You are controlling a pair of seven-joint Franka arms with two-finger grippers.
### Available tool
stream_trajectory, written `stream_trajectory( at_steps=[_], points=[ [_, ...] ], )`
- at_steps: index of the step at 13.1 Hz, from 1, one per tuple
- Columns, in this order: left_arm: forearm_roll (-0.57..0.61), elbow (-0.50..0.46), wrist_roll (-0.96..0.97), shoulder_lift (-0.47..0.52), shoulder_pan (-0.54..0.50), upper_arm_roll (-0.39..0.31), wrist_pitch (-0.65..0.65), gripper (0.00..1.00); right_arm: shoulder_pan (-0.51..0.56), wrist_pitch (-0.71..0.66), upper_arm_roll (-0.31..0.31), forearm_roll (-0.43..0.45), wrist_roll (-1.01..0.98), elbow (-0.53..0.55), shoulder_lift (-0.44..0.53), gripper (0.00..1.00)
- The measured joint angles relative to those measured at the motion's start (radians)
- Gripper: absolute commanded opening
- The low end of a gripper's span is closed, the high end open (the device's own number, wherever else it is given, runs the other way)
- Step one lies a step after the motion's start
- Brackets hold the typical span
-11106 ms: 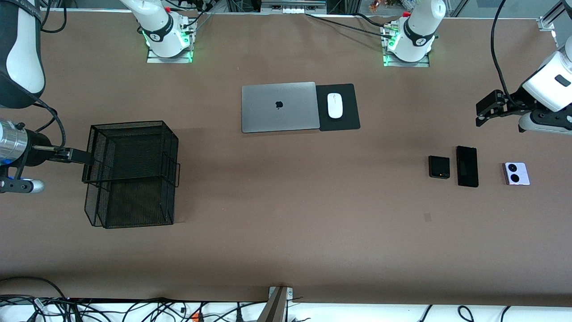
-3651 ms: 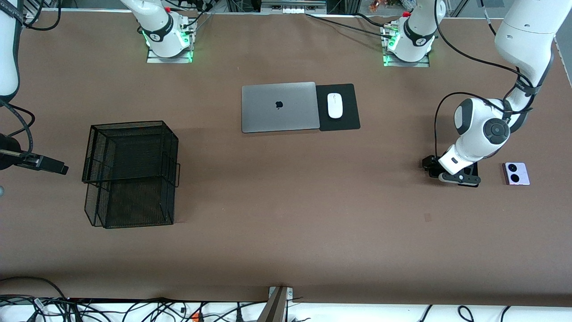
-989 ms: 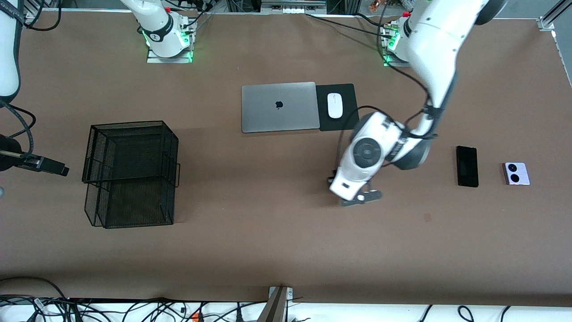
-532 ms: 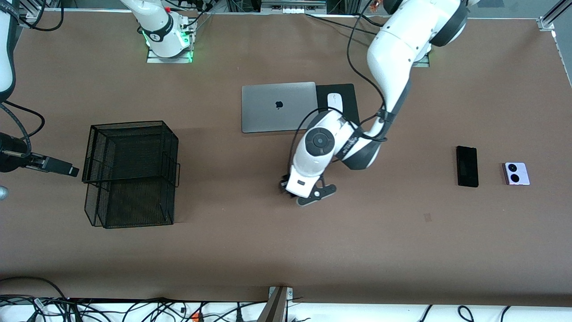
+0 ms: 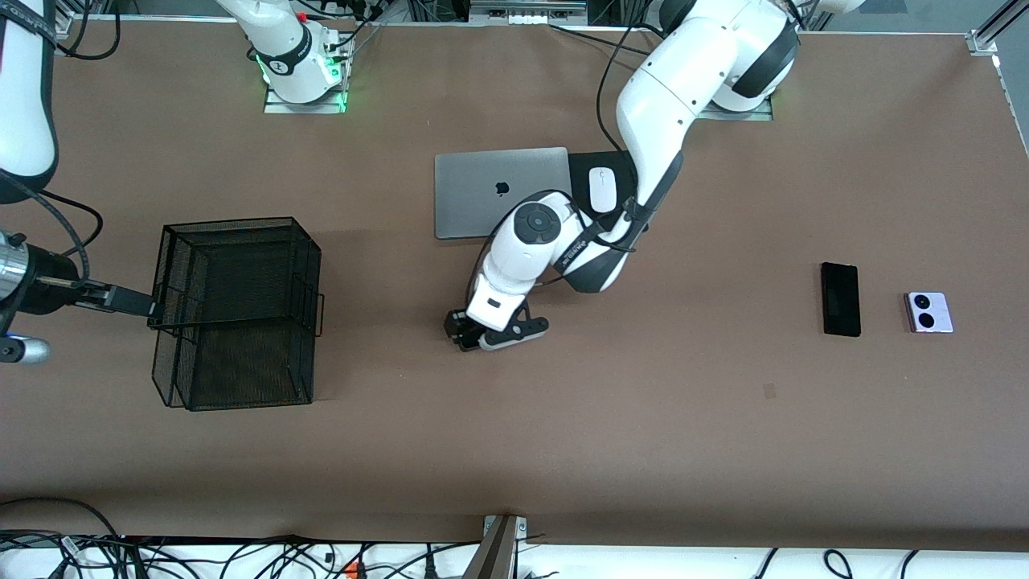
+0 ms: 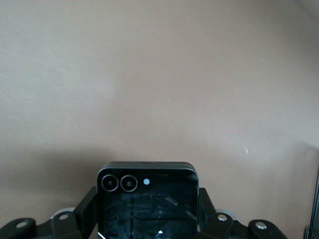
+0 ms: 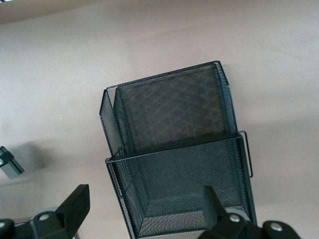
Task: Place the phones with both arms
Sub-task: 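Set the flip phone down with the left gripper while the right gripper approaches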
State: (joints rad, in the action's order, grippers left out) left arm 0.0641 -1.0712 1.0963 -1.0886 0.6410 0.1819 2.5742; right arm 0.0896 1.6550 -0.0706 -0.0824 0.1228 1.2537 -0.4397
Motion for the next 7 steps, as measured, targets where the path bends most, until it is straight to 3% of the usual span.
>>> stream_trajectory(
  at_steps=[6, 7],
  points=[
    [0.0, 0.079, -0.141, -0.062, 0.047, -0.006, 0.015, 0.14, -0.012, 0.023, 0.002, 0.0, 0.001, 0.008, -0.011, 1.0],
    [0.0, 0.091, -0.155, -0.08, 0.048, -0.008, 0.02, 0.23, -0.011, 0.024, 0.003, 0.0, 0.001, 0.008, -0.014, 1.0]
  ],
)
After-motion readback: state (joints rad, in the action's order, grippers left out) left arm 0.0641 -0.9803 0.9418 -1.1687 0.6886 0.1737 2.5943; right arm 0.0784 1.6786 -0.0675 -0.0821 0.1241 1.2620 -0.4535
